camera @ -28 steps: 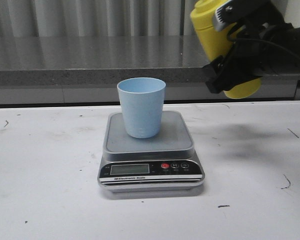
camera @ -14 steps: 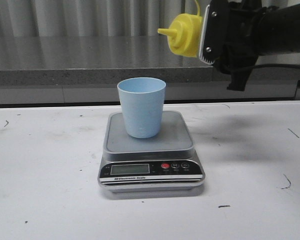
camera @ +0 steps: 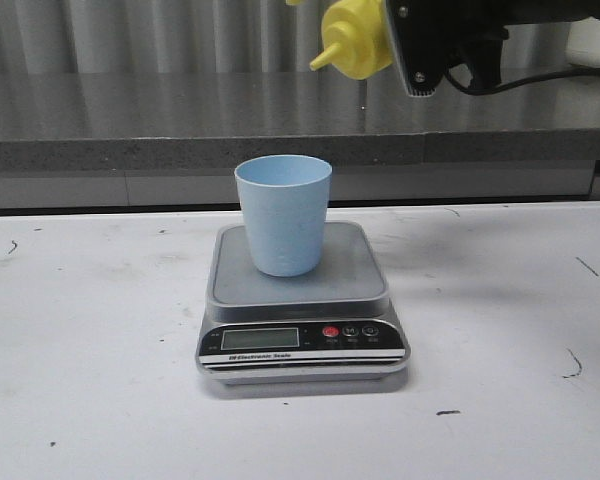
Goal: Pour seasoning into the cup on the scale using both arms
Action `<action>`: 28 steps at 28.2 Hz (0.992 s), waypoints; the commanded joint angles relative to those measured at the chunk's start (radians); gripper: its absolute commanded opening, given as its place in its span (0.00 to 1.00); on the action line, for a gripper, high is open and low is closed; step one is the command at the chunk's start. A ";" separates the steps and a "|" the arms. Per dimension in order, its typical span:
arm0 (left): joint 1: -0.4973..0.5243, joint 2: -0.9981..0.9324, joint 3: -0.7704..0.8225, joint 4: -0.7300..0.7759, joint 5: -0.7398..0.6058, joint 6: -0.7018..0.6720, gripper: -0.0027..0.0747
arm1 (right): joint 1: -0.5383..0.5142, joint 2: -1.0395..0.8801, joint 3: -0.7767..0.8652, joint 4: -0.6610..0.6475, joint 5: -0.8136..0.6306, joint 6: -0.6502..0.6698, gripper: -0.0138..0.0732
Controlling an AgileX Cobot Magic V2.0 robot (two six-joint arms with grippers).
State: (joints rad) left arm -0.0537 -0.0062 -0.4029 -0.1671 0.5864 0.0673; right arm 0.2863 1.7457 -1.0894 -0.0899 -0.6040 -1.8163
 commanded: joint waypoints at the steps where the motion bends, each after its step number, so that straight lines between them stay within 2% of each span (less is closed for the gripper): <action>1: 0.001 0.013 -0.026 -0.016 -0.088 -0.007 0.01 | 0.000 -0.054 -0.037 -0.016 -0.109 -0.028 0.29; 10: 0.001 0.013 -0.026 -0.016 -0.088 -0.007 0.01 | 0.050 -0.054 -0.034 -0.015 -0.108 0.014 0.29; 15: 0.001 0.013 -0.026 -0.016 -0.088 -0.007 0.01 | 0.066 -0.054 -0.032 0.016 -0.117 0.174 0.29; 18: 0.001 0.013 -0.026 -0.016 -0.088 -0.007 0.01 | 0.077 -0.054 -0.032 0.123 -0.145 0.409 0.29; 22: 0.001 0.013 -0.026 -0.016 -0.088 -0.007 0.01 | 0.089 -0.054 -0.032 0.356 -0.159 0.861 0.29; 25: 0.001 0.013 -0.026 -0.016 -0.088 -0.007 0.01 | 0.089 -0.054 -0.032 0.535 -0.108 1.195 0.29; 28: 0.001 0.013 -0.026 -0.016 -0.088 -0.007 0.01 | 0.089 -0.054 -0.032 0.663 -0.005 1.443 0.29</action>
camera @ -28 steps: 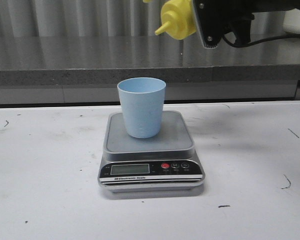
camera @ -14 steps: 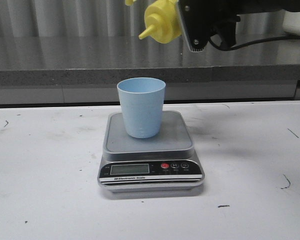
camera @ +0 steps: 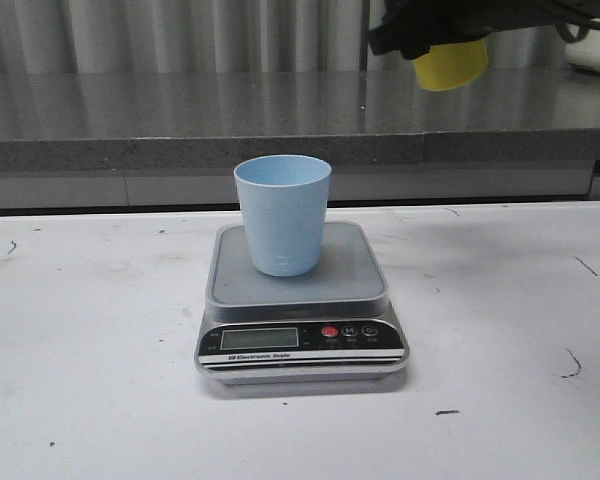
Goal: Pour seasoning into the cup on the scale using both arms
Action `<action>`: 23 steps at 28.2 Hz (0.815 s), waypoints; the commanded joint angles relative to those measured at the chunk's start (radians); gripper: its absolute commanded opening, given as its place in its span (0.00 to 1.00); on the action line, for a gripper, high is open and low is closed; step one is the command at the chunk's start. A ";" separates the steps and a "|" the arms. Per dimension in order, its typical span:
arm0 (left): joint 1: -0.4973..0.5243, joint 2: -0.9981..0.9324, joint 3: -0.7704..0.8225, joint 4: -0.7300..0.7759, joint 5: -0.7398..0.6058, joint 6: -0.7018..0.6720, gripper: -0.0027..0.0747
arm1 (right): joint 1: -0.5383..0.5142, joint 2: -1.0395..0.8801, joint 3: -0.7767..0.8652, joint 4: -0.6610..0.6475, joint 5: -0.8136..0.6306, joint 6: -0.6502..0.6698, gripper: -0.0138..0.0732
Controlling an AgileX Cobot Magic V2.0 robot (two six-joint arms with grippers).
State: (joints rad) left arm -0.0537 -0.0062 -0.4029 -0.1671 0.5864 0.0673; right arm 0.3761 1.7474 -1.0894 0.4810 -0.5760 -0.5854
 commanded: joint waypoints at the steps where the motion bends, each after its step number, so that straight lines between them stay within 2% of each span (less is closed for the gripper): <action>1: 0.001 0.013 -0.026 -0.016 -0.088 -0.007 0.01 | -0.001 -0.056 -0.032 0.101 -0.004 0.256 0.29; 3: 0.001 0.013 -0.026 -0.016 -0.088 -0.007 0.01 | -0.001 -0.056 -0.032 0.101 0.030 0.290 0.29; 12: 0.001 0.013 -0.026 -0.016 -0.088 -0.007 0.01 | -0.001 -0.089 -0.030 0.095 0.096 0.288 0.29; 15: 0.001 0.013 -0.026 -0.016 -0.088 -0.007 0.01 | 0.000 -0.137 0.020 0.051 0.103 0.288 0.29; 18: 0.001 0.013 -0.026 -0.016 -0.088 -0.007 0.01 | 0.010 -0.191 0.140 0.003 0.025 0.289 0.29; 23: 0.001 0.013 -0.026 -0.016 -0.088 -0.007 0.01 | 0.052 -0.221 0.379 -0.008 -0.226 0.350 0.29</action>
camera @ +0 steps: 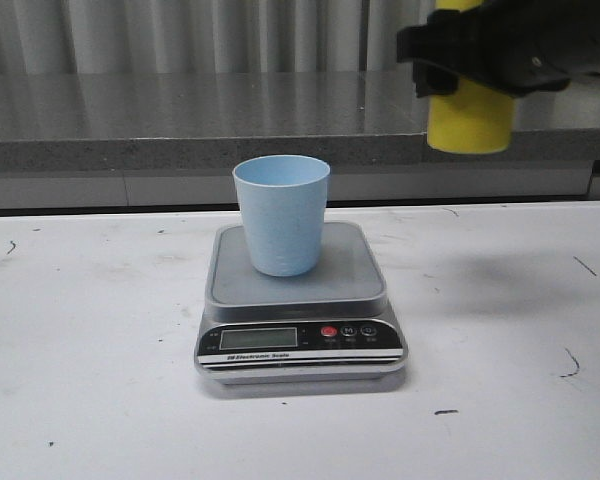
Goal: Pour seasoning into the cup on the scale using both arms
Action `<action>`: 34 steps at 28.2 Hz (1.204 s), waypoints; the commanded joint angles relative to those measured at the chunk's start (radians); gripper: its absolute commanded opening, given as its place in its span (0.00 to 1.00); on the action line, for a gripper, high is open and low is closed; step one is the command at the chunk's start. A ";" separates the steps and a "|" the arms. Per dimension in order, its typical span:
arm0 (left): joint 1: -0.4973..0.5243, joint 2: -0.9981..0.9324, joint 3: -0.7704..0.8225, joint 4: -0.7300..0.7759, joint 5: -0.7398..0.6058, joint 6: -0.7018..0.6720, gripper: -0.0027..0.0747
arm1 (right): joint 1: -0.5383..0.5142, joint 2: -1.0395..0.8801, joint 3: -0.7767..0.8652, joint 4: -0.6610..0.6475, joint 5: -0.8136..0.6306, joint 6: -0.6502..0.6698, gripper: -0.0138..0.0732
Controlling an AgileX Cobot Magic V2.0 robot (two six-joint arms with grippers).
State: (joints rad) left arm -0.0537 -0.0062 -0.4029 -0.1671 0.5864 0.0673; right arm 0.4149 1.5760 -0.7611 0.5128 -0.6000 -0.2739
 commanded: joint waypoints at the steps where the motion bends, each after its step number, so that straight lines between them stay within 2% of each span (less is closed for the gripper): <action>1: 0.001 0.013 -0.026 -0.016 -0.088 -0.007 0.01 | 0.013 -0.039 0.086 -0.045 -0.229 0.064 0.29; 4: 0.001 0.013 -0.026 -0.016 -0.088 -0.007 0.01 | 0.013 0.023 0.146 -0.045 -0.290 0.127 0.29; 13: 0.001 0.013 -0.026 -0.016 -0.088 -0.007 0.01 | 0.013 0.213 0.149 -0.102 -0.524 0.199 0.32; 18: 0.001 0.013 -0.026 -0.016 -0.088 -0.007 0.01 | 0.013 0.276 0.149 -0.171 -0.592 0.241 0.47; 26: 0.001 0.013 -0.026 -0.016 -0.088 -0.007 0.01 | 0.013 0.280 0.149 -0.170 -0.607 0.243 0.65; 31: 0.001 0.013 -0.026 -0.016 -0.088 -0.007 0.01 | 0.013 0.280 0.149 -0.169 -0.607 0.242 0.82; 34: 0.001 0.013 -0.026 -0.016 -0.088 -0.007 0.01 | 0.013 0.280 0.149 -0.169 -0.607 0.242 0.88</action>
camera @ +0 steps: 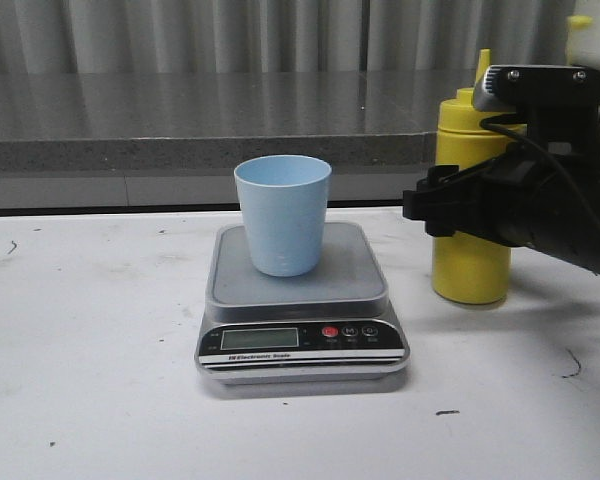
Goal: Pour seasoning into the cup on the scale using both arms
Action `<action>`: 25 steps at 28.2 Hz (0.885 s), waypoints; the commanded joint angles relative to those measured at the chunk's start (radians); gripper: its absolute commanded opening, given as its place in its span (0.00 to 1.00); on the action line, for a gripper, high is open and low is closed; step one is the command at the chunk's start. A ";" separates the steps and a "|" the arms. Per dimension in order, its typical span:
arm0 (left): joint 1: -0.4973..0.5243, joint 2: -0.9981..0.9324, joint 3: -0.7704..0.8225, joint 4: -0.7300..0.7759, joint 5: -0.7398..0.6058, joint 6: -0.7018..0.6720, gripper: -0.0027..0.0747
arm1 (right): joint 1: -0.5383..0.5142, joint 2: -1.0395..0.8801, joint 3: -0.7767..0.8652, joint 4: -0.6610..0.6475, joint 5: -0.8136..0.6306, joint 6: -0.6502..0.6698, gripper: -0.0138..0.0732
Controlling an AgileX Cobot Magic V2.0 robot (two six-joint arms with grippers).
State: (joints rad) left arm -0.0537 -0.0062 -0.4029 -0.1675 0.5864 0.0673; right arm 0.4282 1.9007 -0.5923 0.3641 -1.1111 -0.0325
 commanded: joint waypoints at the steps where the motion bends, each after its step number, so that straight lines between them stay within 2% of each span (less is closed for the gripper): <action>1: 0.001 0.013 -0.026 -0.015 -0.088 -0.007 0.01 | 0.000 -0.045 -0.020 -0.020 -0.096 0.000 0.89; 7: 0.001 0.013 -0.026 -0.015 -0.088 -0.007 0.01 | 0.002 -0.045 0.003 -0.023 -0.125 0.000 0.89; 9: 0.001 0.013 -0.026 -0.015 -0.088 -0.007 0.01 | 0.005 -0.045 0.041 -0.035 -0.174 0.000 0.89; 17: 0.001 0.013 -0.026 -0.015 -0.088 -0.007 0.01 | 0.005 -0.050 0.193 -0.120 -0.176 0.005 0.89; 25: 0.001 0.013 -0.026 -0.015 -0.088 -0.007 0.01 | 0.005 -0.120 0.334 -0.121 -0.176 0.138 0.88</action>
State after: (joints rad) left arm -0.0537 -0.0062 -0.4029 -0.1675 0.5864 0.0673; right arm 0.4331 1.8452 -0.2739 0.2566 -1.1368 0.0790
